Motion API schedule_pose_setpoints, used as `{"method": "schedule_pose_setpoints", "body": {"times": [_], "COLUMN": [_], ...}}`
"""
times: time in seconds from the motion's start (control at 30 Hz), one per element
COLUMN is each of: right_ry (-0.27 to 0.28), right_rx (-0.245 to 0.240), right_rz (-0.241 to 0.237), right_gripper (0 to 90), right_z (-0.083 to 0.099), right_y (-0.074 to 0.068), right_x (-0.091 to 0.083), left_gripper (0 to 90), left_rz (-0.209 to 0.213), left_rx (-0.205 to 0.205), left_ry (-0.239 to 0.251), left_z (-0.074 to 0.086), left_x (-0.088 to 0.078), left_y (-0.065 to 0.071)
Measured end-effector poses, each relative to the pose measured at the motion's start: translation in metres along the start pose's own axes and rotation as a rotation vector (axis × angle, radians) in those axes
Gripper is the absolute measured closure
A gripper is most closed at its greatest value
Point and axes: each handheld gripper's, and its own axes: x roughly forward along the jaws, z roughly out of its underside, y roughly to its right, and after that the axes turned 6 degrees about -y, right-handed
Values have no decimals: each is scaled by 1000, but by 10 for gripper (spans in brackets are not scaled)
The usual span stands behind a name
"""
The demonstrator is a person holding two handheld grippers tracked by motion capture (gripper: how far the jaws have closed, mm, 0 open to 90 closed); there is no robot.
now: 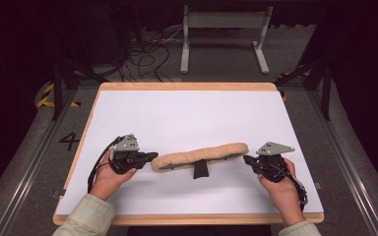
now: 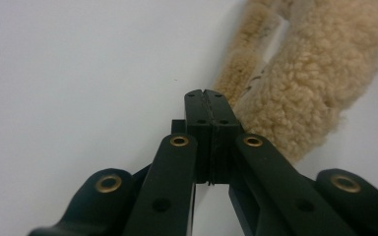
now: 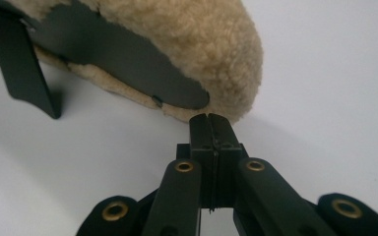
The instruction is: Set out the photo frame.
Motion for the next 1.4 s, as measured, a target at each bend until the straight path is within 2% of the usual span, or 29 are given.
{"method": "schedule_pose_setpoints", "body": {"times": [0.13, 0.27, 0.43, 0.47, 0.53, 0.73, 0.93, 1.07, 1.13, 1.17, 1.23, 1.3, 1.33, 1.4], "right_ry": [2, 0, 0, 0, 0, -13, -11, -4, -7, -14, -14, -6, -6, 7], "right_rx": [9, 7, 4, 1, -8, -76, -97, -105, -117, -132, -138, -150, -150, -157], "right_rz": [7, -9, -33, -41, -51, -94, -142, -194, -224, -244, -255, -294, -294, -324], "right_gripper": [900, 900, 900, 900, 900, 900, 900, 900, 900, 900, 900, 900, 900, 900], "right_z": [-4, -5, -5, -5, -6, -12, -14, -16, -17, -18, -18, -19, -19, -21], "right_y": [2, 3, 0, -3, -6, -29, -45, -59, -67, -74, -77, -88, -88, -99], "right_x": [6, 6, 1, 0, -1, 3, 6, 10, 13, 19, 21, 28, 28, 36], "left_gripper": [900, 900, 900, 900, 900, 900, 899, 897, 892, 884, 879, 863, 863, 851], "left_rz": [37, 101, 150, 175, 188, 266, 297, 321, 319, 319, 323, 322, 321, 316], "left_rx": [48, 87, 112, 130, 150, 199, 234, 253, 261, 261, 249, 246, 237, 220], "left_ry": [-18, -39, -52, -62, -71, -98, -119, -124, -129, -128, -128, -123, -120, -116], "left_z": [1, 3, 3, 3, 2, -1, -5, -8, -8, -8, -7, -6, -6, -4], "left_x": [-1, -2, -1, 1, 1, 5, 11, 16, 18, 18, 17, 16, 15, 14], "left_y": [9, 21, 29, 34, 37, 46, 56, 63, 65, 65, 63, 61, 59, 56]}}
